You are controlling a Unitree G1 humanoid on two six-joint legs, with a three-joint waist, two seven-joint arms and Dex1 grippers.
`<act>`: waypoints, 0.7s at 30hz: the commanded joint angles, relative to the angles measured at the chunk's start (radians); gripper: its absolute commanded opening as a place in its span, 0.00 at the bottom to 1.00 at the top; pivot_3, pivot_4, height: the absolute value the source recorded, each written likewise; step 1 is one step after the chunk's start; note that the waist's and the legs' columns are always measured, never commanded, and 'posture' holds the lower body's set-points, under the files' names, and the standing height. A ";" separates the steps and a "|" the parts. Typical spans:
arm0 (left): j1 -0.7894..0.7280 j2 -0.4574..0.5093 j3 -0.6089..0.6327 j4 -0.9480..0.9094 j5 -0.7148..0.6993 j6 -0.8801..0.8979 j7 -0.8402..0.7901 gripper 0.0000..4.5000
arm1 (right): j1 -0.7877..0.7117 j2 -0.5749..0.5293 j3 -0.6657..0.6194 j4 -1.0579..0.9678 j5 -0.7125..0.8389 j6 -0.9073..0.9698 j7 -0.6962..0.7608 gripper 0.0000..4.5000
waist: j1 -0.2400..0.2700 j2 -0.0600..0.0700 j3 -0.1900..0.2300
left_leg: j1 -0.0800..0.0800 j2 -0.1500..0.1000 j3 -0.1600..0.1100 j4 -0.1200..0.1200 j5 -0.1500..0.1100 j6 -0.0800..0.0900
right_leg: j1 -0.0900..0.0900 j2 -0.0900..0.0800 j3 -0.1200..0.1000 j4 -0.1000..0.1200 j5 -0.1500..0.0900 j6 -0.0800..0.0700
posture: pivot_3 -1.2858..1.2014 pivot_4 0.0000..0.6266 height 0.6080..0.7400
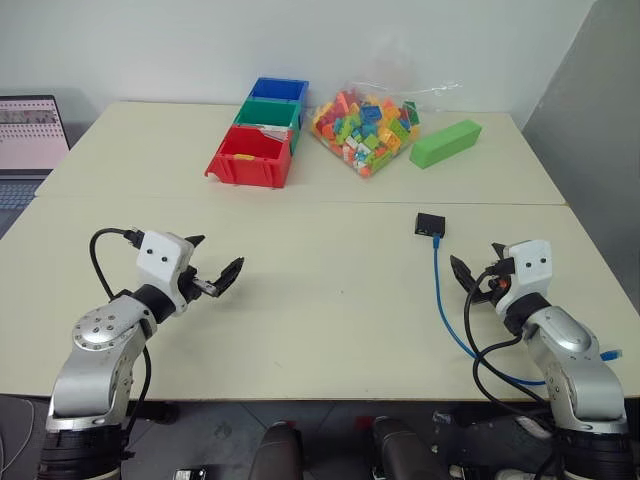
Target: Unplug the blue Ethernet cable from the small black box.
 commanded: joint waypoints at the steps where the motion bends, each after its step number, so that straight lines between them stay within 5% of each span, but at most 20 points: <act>1: 0.000 0.005 0.015 -0.065 -0.018 0.011 0.006 1.00 | -0.010 -0.016 -0.019 -0.012 0.003 -0.009 0.001 0.99 | 0.000 0.000 0.000 | 0.000 0.000 0.000 0.000 0.000 0.000 | 0.000 0.000 0.000 0.000 0.000 0.000 | 0.52 0.24 1.00; 15: -0.009 -0.006 -0.058 -0.117 -0.008 0.082 0.011 1.00 | -0.028 -0.013 0.025 0.036 -0.050 0.024 -0.038 0.99 | 0.000 0.000 0.000 | 0.000 0.000 0.000 0.000 0.000 0.000 | 0.000 0.000 0.000 0.000 0.000 0.000 | 0.52 0.24 1.00; 21: -0.034 0.007 -0.154 -0.189 -0.105 0.106 -0.143 1.00 | -0.082 0.048 0.064 0.130 -0.088 0.002 -0.094 0.99 | 0.000 0.000 0.000 | 0.000 0.000 0.000 0.000 0.000 0.000 | 0.000 0.000 0.000 0.000 0.000 0.000 | 0.52 0.24 1.00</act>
